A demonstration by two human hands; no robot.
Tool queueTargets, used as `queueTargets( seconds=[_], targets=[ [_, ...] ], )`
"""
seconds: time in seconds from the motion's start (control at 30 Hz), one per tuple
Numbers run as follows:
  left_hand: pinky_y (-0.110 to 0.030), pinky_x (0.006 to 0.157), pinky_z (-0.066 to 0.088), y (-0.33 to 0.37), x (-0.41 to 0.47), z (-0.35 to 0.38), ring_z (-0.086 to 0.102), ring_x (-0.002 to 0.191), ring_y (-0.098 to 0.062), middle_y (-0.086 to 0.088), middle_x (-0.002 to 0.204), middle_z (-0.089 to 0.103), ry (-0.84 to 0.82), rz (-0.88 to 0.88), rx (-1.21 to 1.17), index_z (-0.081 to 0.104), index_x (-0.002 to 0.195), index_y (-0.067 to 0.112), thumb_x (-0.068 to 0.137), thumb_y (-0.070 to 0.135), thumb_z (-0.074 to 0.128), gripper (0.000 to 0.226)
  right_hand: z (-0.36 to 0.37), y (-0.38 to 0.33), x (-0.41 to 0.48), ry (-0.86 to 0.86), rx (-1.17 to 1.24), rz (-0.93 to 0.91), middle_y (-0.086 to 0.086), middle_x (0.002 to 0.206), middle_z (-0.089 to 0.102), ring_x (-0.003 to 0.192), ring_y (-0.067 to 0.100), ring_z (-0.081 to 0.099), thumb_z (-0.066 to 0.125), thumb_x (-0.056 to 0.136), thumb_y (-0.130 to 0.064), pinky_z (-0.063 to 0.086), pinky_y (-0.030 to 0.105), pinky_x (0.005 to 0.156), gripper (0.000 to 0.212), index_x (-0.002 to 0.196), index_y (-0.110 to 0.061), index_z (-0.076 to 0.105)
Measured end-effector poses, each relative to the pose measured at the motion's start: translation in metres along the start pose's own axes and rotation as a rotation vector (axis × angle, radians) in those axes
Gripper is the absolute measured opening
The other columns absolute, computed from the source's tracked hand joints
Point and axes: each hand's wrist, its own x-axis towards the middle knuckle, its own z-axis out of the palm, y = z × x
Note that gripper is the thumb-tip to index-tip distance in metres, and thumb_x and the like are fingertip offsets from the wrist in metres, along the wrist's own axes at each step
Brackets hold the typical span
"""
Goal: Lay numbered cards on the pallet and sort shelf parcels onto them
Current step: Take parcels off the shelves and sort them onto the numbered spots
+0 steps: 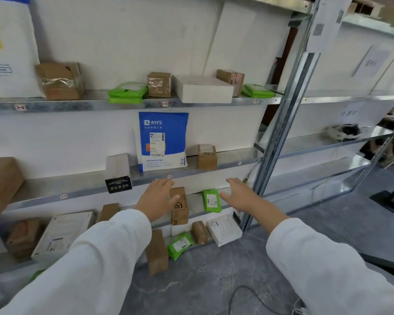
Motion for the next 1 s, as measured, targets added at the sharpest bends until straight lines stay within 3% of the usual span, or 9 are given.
queueTargets(
  seconds=[0.3, 0.43, 0.6, 0.73, 0.87, 1.0],
  targets=[
    [-0.034, 0.11, 0.035, -0.017, 0.071, -0.04, 0.037, 0.132, -0.016, 0.001, 0.141, 0.046, 0.071, -0.052, 0.012, 0.041, 0.139, 0.018, 0.094, 0.04, 0.053, 0.051, -0.034, -0.041, 0.071, 0.056, 0.051, -0.105, 0.012, 0.146, 0.041, 0.13, 0.029, 0.043, 0.052, 0.095, -0.042, 0.038, 0.038, 0.104, 0.06, 0.143, -0.009, 0.036],
    [-0.031, 0.11, 0.032, -0.016, 0.099, -0.069, 0.039, 0.132, -0.018, -0.001, 0.142, 0.047, 0.171, -0.042, 0.107, 0.043, 0.14, 0.015, 0.095, 0.04, 0.052, 0.052, -0.054, -0.071, 0.106, 0.086, 0.081, -0.212, 0.008, 0.135, 0.051, 0.114, 0.024, 0.054, 0.054, 0.093, -0.038, 0.047, 0.033, 0.089, 0.045, 0.129, -0.013, 0.047],
    [-0.03, 0.113, 0.025, -0.028, 0.118, -0.121, 0.035, 0.136, -0.018, -0.002, 0.147, 0.042, 0.259, -0.106, 0.201, 0.041, 0.143, 0.015, 0.095, 0.041, 0.051, 0.055, -0.085, -0.124, 0.155, 0.087, 0.024, -0.372, 0.009, 0.153, 0.033, 0.136, 0.026, 0.038, 0.051, 0.095, -0.043, 0.035, 0.036, 0.108, 0.066, 0.148, -0.011, 0.029],
    [-0.032, 0.112, 0.027, -0.045, 0.124, -0.169, 0.038, 0.134, -0.021, -0.005, 0.145, 0.045, 0.336, -0.181, 0.301, 0.043, 0.141, 0.012, 0.096, 0.039, 0.05, 0.053, -0.107, -0.179, 0.187, 0.069, 0.073, -0.498, 0.012, 0.152, 0.034, 0.132, 0.028, 0.041, 0.05, 0.096, -0.044, 0.038, 0.037, 0.103, 0.067, 0.147, -0.007, 0.029],
    [-0.033, 0.108, 0.03, -0.06, 0.122, -0.2, 0.04, 0.13, -0.024, -0.009, 0.14, 0.048, 0.358, -0.292, 0.354, 0.046, 0.137, 0.009, 0.096, 0.039, 0.05, 0.051, -0.118, -0.226, 0.211, 0.057, 0.115, -0.655, 0.015, 0.136, 0.049, 0.124, 0.031, 0.049, 0.052, 0.095, -0.037, 0.043, 0.042, 0.1, 0.054, 0.138, -0.007, 0.042],
    [-0.032, 0.106, 0.03, -0.074, 0.126, -0.221, 0.042, 0.128, -0.024, -0.008, 0.139, 0.05, 0.382, -0.35, 0.411, 0.048, 0.135, 0.01, 0.095, 0.038, 0.051, 0.048, -0.118, -0.262, 0.227, 0.061, 0.08, -0.751, 0.018, 0.139, 0.045, 0.125, 0.031, 0.047, 0.053, 0.095, -0.037, 0.041, 0.042, 0.102, 0.058, 0.14, -0.002, 0.038]
  ],
)
